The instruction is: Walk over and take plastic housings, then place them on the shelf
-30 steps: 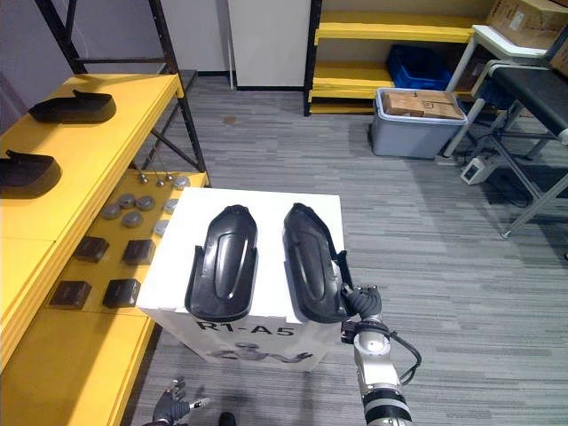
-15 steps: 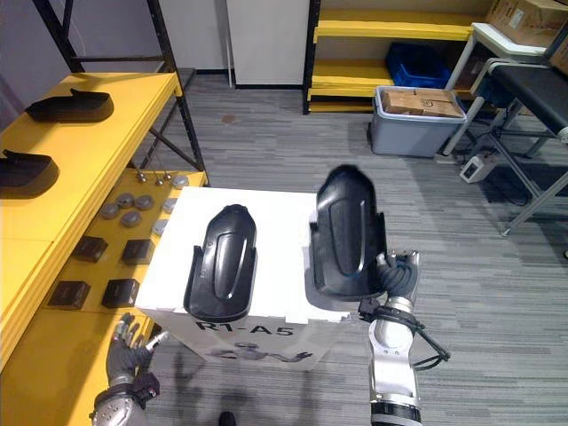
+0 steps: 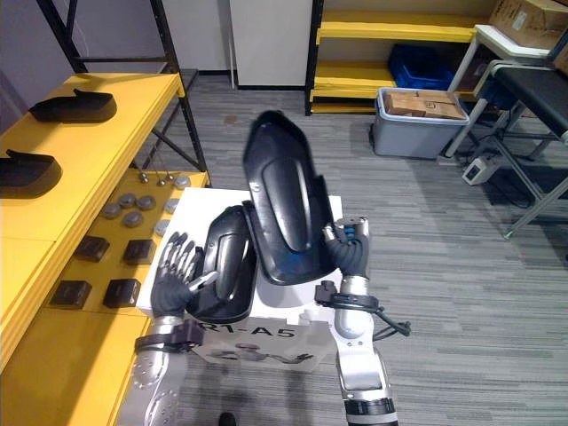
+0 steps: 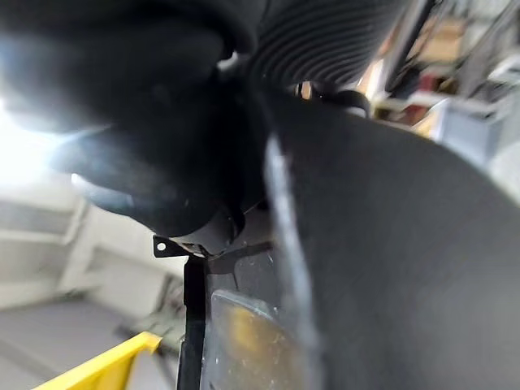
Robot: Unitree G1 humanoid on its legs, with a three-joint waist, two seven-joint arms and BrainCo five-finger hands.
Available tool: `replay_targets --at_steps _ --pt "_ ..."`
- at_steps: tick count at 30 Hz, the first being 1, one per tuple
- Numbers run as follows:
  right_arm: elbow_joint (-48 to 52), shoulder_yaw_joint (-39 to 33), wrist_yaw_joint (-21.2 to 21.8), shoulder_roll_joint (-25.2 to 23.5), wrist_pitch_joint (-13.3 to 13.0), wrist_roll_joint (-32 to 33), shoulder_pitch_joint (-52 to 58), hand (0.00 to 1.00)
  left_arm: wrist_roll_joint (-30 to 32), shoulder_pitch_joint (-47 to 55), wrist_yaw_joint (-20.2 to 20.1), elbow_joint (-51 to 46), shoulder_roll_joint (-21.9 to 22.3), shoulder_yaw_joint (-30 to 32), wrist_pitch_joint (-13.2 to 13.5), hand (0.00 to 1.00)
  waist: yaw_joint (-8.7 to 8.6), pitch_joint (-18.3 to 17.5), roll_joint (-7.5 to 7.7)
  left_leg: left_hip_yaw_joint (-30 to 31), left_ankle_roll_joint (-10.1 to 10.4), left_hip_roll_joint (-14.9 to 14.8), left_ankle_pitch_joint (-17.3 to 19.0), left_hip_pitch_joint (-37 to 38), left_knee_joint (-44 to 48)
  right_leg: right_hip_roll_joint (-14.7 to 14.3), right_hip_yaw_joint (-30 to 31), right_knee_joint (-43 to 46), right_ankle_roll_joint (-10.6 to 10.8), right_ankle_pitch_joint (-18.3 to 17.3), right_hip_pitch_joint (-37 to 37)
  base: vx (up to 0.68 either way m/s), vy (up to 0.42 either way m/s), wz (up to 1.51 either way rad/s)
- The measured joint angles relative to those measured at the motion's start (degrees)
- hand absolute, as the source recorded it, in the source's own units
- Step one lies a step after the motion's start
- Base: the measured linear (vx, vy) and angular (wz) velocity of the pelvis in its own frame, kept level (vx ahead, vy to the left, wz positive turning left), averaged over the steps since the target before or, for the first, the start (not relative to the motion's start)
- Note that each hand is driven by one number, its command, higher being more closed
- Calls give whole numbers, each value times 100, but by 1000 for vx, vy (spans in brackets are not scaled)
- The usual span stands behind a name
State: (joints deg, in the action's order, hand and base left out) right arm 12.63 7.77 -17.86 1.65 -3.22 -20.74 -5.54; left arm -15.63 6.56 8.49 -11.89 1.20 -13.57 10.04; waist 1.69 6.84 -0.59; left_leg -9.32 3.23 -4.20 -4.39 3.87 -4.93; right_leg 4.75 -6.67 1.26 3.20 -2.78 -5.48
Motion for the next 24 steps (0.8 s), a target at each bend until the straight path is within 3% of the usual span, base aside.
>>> replay_targets --at_steps 3,10,11,20,24 --pt "25 484 23 37 -55 -222 -132 100 -140 -205 119 43 -37 -241 -3 0 -83 -18 -3 -21 -2 -2 2 23 0 -3 37 18 0 0 3 0 0 -5" --pt "20 707 -14 326 -56 -437 -136 100 -792 -341 367 408 -226 -457 -56 0 -97 -196 -15 -151 -22 -3 14 40 0 0 163 20 13 9 61 -23 8 -11" --pt "14 715 -14 366 -56 -437 -135 100 -896 -356 389 438 -257 -509 -75 100 -98 -201 -16 -154 -22 -3 14 39 0 0 168 19 13 9 66 -58 14 -4" --pt "4 1084 -66 999 -73 -435 47 100 -2146 -357 730 676 -668 -603 -93 100 -163 -389 -18 -218 -23 0 13 8 1 1 276 20 33 31 135 -22 10 -4" --pt "7 1418 -70 1152 -263 -429 140 100 -2508 -376 742 824 -792 -662 -139 100 -274 -468 -17 -237 -24 -1 13 -11 15 2 292 19 35 74 156 -6 3 -1"
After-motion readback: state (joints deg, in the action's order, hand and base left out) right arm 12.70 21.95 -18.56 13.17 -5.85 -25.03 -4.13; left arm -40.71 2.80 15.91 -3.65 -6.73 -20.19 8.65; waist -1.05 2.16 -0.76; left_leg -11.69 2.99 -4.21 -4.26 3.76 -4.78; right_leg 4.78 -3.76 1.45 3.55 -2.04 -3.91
